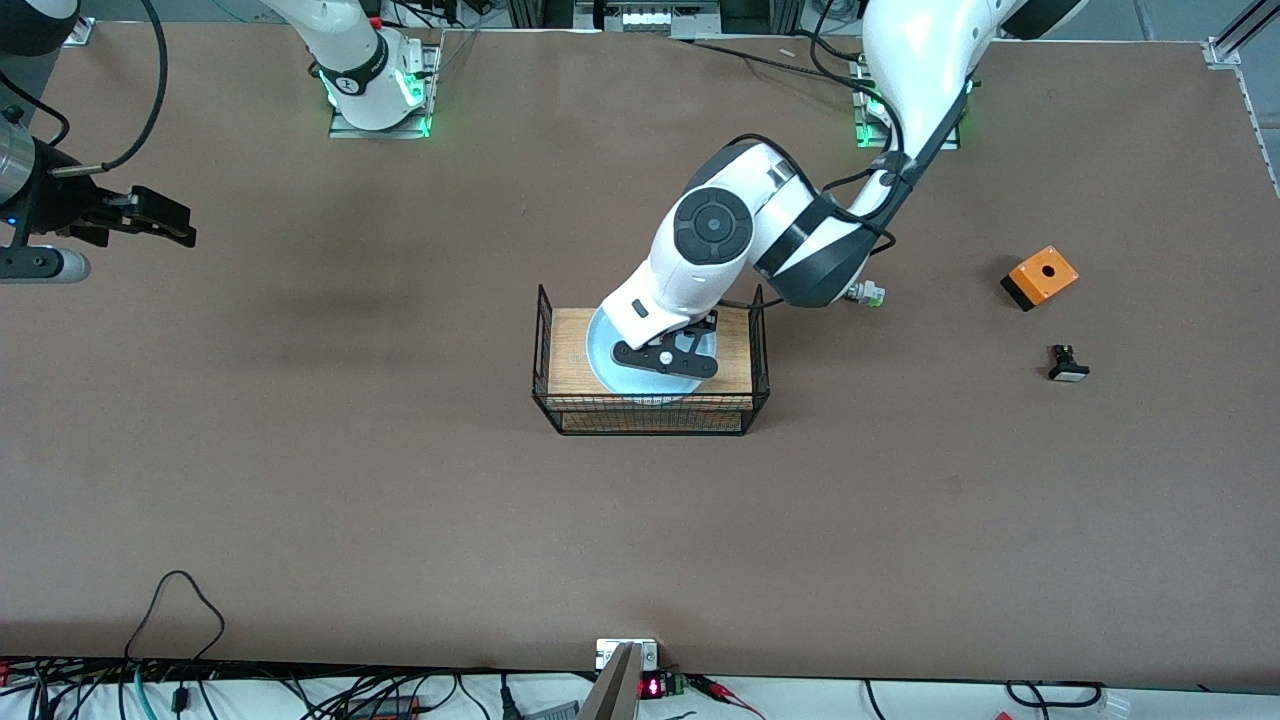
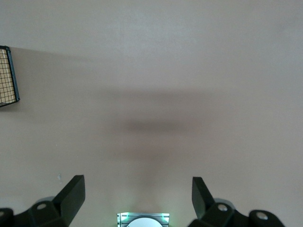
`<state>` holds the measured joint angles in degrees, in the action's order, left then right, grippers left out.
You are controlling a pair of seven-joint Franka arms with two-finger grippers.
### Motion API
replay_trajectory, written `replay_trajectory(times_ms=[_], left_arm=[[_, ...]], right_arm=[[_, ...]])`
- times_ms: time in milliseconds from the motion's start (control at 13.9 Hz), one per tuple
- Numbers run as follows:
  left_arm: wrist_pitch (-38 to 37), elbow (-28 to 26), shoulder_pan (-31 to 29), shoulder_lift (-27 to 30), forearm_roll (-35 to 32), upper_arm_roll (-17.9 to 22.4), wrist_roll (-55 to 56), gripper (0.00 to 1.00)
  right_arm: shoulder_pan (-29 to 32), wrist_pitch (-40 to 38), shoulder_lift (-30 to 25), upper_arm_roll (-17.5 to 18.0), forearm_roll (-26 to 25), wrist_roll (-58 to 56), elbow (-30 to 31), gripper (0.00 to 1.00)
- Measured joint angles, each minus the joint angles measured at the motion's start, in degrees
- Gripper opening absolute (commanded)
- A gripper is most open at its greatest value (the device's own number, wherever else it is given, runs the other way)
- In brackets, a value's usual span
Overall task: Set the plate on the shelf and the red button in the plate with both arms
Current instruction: 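Carry the switch with the left gripper over the blue plate, then lower the switch onto the plate and open the left gripper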
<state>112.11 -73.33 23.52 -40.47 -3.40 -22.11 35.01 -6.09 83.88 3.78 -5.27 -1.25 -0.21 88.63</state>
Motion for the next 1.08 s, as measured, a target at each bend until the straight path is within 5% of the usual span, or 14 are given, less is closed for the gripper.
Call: replay_trajectory(times_ms=[576,1080], left_arm=[[-6.1,3.7,-0.8,4.7,-1.4,1.2,0.6,1.00],[-23.1,4.0,-15.8,14.7,-1.6,1.5,-11.0,1.00]], right_arm=[[0.1,1.7,2.2,0.4,0.0,0.0,-2.0,1.00],[-0.3,3.1,3.2,1.4,0.0,0.0,-2.4,1.00]])
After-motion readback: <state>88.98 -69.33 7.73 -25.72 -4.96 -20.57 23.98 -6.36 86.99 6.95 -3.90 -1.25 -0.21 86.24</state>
